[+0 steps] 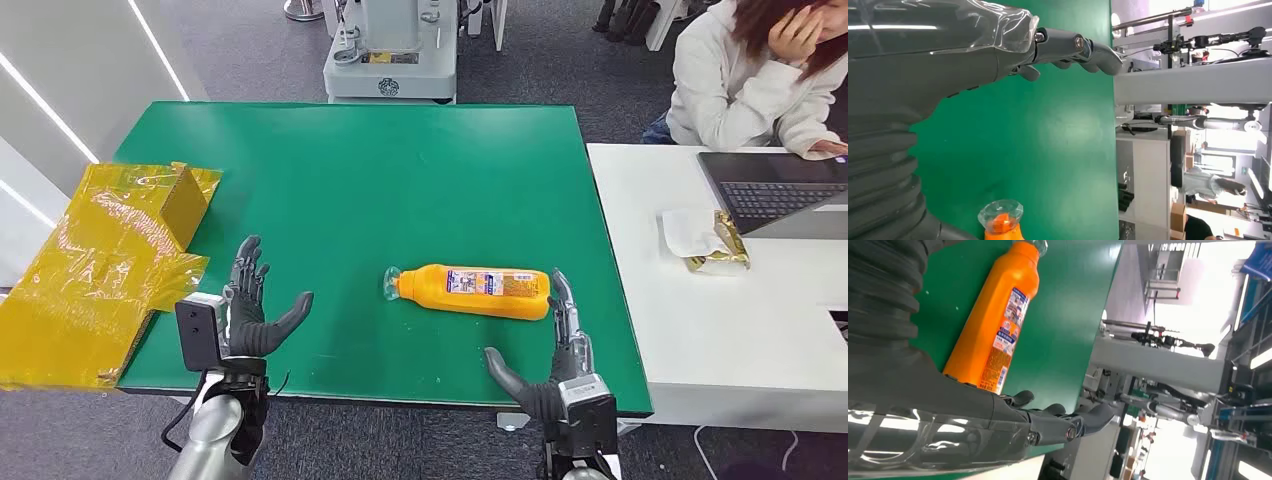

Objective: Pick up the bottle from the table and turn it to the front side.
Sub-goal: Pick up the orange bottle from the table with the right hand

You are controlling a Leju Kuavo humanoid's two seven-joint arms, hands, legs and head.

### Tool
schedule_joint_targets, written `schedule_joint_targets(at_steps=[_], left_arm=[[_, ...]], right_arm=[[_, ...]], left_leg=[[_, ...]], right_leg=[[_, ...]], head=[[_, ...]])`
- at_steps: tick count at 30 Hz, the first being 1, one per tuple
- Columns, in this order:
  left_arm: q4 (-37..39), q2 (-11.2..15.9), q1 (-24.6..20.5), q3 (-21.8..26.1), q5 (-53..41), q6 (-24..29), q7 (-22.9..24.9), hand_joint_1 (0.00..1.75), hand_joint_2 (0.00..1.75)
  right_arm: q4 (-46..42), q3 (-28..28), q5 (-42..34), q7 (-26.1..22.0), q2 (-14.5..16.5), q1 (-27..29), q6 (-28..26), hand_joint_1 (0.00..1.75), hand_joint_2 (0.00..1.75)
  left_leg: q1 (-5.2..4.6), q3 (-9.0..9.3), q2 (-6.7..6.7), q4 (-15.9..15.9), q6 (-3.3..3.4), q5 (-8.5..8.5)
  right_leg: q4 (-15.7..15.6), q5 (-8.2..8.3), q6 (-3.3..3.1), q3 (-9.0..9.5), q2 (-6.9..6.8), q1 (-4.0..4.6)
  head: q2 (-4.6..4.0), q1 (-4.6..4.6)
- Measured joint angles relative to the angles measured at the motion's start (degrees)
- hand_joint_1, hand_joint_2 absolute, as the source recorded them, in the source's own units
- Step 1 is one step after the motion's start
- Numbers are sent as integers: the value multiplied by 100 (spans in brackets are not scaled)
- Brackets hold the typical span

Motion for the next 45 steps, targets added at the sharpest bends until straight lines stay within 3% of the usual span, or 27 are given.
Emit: schedule_joint_targets(at_steps=[26, 38, 45], left_arm=[[-170, -2, 131, 0, 15, 43, -4, 0, 175], [81, -260, -324, -82, -84, -201, 5, 0, 175], [382, -346, -571, -172, -84, -248, 6, 0, 175]], right_arm=[[161, 62, -20, -81, -1, -15, -108, 0, 175], [180, -103, 1382, 641, -212, -513, -227, 0, 175], [253, -271, 1522, 754, -287, -839, -184, 0, 175]], left_leg=[[0, 1, 0, 0, 0, 0], [-1, 1, 1, 3, 7, 5], [-1, 1, 2, 4, 7, 6]], right_leg=[[-1, 0, 0, -1, -1, 0], [-2, 10, 3, -1, 0, -1], [-2, 13, 3, -1, 2, -1]], head=[[0, 0], [0, 1], [0, 1]])
